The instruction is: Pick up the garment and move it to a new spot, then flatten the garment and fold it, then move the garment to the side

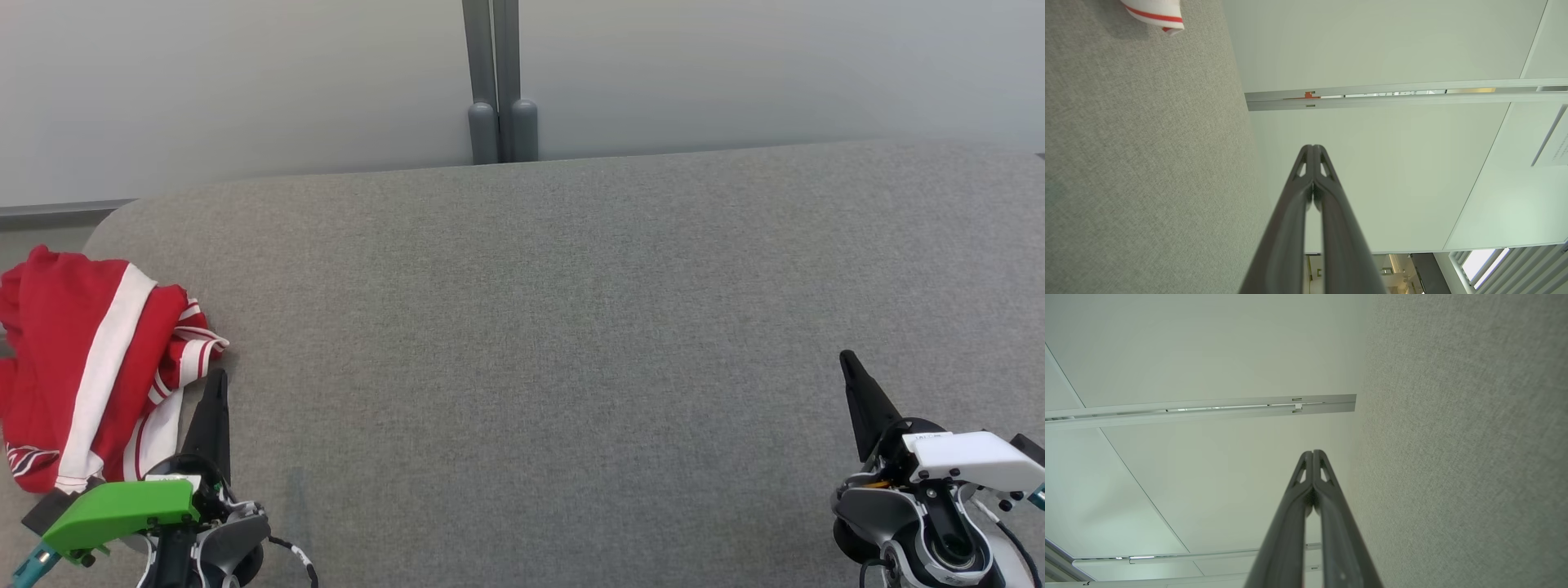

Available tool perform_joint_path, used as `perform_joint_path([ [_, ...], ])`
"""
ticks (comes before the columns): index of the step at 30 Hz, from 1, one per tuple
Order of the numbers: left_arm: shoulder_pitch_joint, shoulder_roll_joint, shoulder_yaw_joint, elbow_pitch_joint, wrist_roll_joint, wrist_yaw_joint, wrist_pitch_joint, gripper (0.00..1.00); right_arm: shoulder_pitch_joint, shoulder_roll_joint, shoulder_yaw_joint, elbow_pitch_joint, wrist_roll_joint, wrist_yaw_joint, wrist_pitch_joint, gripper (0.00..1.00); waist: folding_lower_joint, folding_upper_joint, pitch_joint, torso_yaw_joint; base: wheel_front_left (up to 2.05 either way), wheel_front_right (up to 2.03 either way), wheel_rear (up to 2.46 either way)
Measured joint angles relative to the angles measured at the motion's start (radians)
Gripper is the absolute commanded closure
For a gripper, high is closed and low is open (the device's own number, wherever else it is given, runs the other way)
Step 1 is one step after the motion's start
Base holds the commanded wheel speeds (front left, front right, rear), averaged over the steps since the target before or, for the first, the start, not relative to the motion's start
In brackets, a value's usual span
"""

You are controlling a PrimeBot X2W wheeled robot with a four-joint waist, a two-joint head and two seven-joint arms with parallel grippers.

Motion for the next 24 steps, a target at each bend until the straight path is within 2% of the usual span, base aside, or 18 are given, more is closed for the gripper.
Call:
perform_joint_path([
  [7, 0.000, 0.000, 0.000, 0.000, 0.000, 0.000, 0.000, 1.00, 0.000, 0.000, 0.000, 0.000, 0.000, 0.000, 0.000, 1.00, 0.0000, 0.0000, 0.000, 0.000, 0.00, 0.00, 0.00],
  [8, 0.000, 0.000, 0.000, 0.000, 0.000, 0.000, 0.000, 0.00, 0.000, 0.000, 0.000, 0.000, 0.000, 0.000, 0.000, 0.00, 0.0000, 0.0000, 0.000, 0.000, 0.00, 0.00, 0.00],
  [18, 0.030, -0.012, -0.011, 0.063, 0.007, 0.003, -0.020, 0.00, 0.038, 0.012, 0.011, 0.053, -0.010, 0.000, -0.013, 0.00, 0.0000, 0.0000, 0.001, 0.000, 0.00, 0.00, 0.00],
  [24, 0.028, -0.011, -0.018, 0.078, 0.075, 0.003, -0.051, 0.00, 0.035, 0.003, 0.034, 0.057, -0.060, 0.000, -0.049, 0.00, 0.0000, 0.0000, 0.003, 0.001, 0.00, 0.00, 0.00],
])
